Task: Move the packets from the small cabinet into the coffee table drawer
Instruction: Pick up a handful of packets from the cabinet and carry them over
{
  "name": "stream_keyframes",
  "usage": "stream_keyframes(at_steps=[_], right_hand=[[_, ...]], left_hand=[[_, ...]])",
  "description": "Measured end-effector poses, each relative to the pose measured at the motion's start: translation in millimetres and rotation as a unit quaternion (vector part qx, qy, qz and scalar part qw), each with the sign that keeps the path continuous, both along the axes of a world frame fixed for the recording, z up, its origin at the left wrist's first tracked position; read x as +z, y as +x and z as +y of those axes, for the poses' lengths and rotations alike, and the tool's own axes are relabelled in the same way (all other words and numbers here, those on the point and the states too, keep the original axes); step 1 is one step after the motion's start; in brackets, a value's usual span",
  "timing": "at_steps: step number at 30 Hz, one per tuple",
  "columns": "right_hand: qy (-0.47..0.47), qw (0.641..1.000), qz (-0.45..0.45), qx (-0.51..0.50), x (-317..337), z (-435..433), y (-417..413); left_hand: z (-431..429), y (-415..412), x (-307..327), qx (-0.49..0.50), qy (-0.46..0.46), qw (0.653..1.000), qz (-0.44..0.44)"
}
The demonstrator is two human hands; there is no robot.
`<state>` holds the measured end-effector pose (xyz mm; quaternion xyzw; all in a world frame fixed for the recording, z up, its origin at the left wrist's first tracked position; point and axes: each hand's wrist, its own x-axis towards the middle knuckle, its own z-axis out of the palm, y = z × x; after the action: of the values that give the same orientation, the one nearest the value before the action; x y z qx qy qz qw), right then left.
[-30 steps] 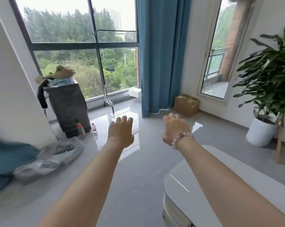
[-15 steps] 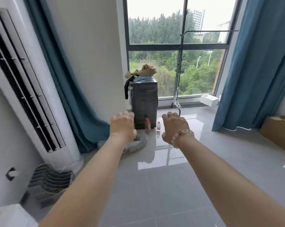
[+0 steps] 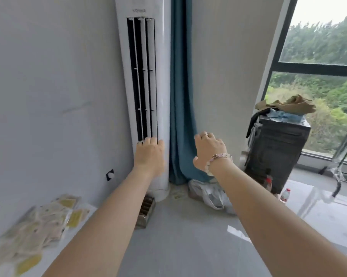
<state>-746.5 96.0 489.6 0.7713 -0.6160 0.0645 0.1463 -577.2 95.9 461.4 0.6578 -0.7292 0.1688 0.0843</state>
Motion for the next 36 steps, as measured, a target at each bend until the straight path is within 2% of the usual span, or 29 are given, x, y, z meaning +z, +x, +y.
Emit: stream_keyframes(at_steps=[7, 15, 28, 36], right_hand=[[0.030, 0.988, -0.004, 0.151, -11, -80, 111], [0.043, 0.951, -0.018, 0.307, -39, -90, 238], [0.039, 0.926, -0.006, 0.376, -45, -129, 397], [0.060, 0.917, 0.004, 0.394, -74, -147, 487]], left_hand=[[-19, 99, -1, 0.171, 0.007, 0.985, -0.009], [22, 204, -27, 0.331, 0.051, 0.942, -0.015], [-8, 346, -31, 0.389, 0.034, 0.920, -0.008], [-19, 438, -48, 0.428, 0.055, 0.902, 0.005]])
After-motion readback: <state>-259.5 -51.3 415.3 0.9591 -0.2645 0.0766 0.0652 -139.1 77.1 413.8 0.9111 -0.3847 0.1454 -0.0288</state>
